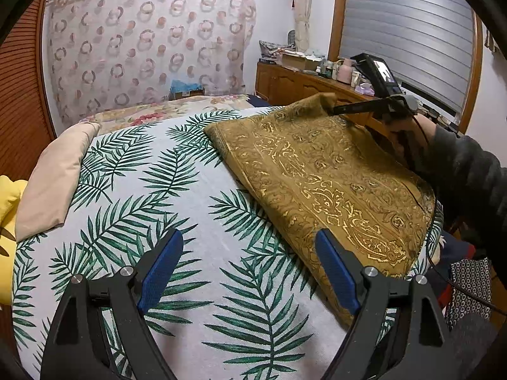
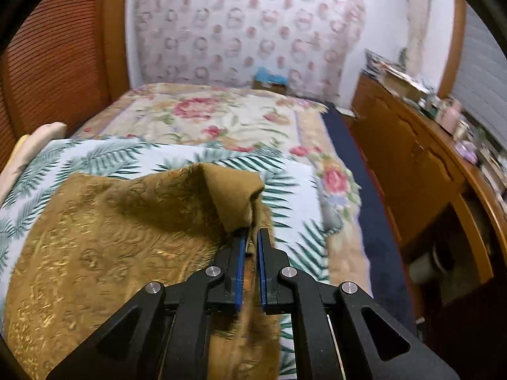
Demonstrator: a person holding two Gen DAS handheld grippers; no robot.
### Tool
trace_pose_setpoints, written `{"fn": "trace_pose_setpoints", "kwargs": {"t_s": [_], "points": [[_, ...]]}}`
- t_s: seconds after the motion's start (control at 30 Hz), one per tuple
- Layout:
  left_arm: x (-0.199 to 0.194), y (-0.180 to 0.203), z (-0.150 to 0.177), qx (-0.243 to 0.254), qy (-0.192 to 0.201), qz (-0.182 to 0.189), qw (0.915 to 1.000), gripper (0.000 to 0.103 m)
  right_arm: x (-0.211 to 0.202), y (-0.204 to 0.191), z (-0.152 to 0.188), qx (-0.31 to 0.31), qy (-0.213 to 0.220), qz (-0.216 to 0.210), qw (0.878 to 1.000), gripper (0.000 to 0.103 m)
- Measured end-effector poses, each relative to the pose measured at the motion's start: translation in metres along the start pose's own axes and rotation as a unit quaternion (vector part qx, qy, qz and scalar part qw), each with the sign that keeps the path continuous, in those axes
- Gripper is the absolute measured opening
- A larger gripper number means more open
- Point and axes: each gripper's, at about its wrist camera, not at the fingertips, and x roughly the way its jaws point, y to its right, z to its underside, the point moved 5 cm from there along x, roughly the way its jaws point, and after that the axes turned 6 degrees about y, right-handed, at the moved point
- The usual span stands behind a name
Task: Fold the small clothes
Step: 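Grasp the shirt edge with the right tool and fold it over, release, then move the left tool to the edge of the folded shirt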
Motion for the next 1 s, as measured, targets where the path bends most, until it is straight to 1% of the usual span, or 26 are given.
{"fn": "trace_pose_setpoints", "kwargs": {"t_s": [0.07, 0.1, 0.13, 0.2, 0.27, 0.33, 0.43, 0.5, 0.53, 0.6, 0.7, 0.83, 0.9, 1.0], "points": [[0.001, 0.003, 0.001, 0.001, -0.003, 0.002, 1.0000, 0.086, -0.005, 0.000, -0.004, 0.005, -0.004, 0.020, 1.000, 0.017], [0.002, 0.004, 0.002, 0.002, -0.004, 0.003, 1.0000, 0.086, -0.010, 0.000, -0.005, 0.005, -0.002, 0.017, 1.000, 0.028], [0.003, 0.006, 0.002, 0.002, -0.005, 0.004, 1.0000, 0.086, -0.017, -0.001, -0.006, 0.004, 0.000, 0.014, 1.000, 0.044], [0.004, 0.009, 0.003, 0.003, -0.007, 0.008, 0.9999, 0.086, -0.034, -0.003, -0.004, -0.007, 0.008, 0.006, 1.000, 0.060], [0.005, 0.014, 0.004, 0.008, -0.007, 0.010, 0.9999, 0.086, -0.053, -0.007, 0.005, -0.015, 0.013, -0.005, 1.000, 0.061], [0.006, 0.018, 0.004, 0.011, -0.008, 0.015, 0.9998, 0.086, -0.076, -0.010, 0.022, -0.014, 0.023, -0.015, 1.000, 0.062], [0.009, 0.025, 0.004, 0.014, -0.012, 0.023, 0.9996, 0.086, -0.109, -0.015, 0.054, -0.011, 0.031, -0.013, 0.999, 0.062], [0.011, 0.029, 0.005, 0.017, -0.015, 0.027, 0.9994, 0.086, -0.124, -0.020, 0.073, -0.007, 0.024, -0.031, 0.999, 0.062], [0.011, 0.032, 0.006, 0.017, -0.016, 0.029, 0.9993, 0.086, -0.132, -0.022, 0.082, -0.023, 0.021, -0.051, 0.998, 0.062], [0.014, 0.037, 0.009, 0.019, -0.022, 0.036, 0.9989, 0.086, -0.145, -0.024, 0.097, -0.031, 0.014, -0.058, 0.998, 0.062], [0.018, 0.045, 0.013, 0.025, -0.032, 0.039, 0.9984, 0.086, -0.163, -0.028, 0.111, -0.037, 0.013, -0.066, 0.997, 0.062], [0.022, 0.052, 0.016, 0.031, -0.041, 0.044, 0.9977, 0.086, -0.182, -0.033, 0.122, -0.027, 0.014, -0.084, 0.996, 0.062], [0.023, 0.054, 0.017, 0.033, -0.044, 0.045, 0.9974, 0.086, -0.188, -0.036, 0.127, -0.026, 0.015, -0.091, 0.995, 0.062], [0.024, 0.055, 0.019, 0.032, -0.048, 0.046, 0.9973, 0.086, -0.182, -0.040, 0.130, -0.023, 0.014, -0.101, 0.995, 0.062]]}}
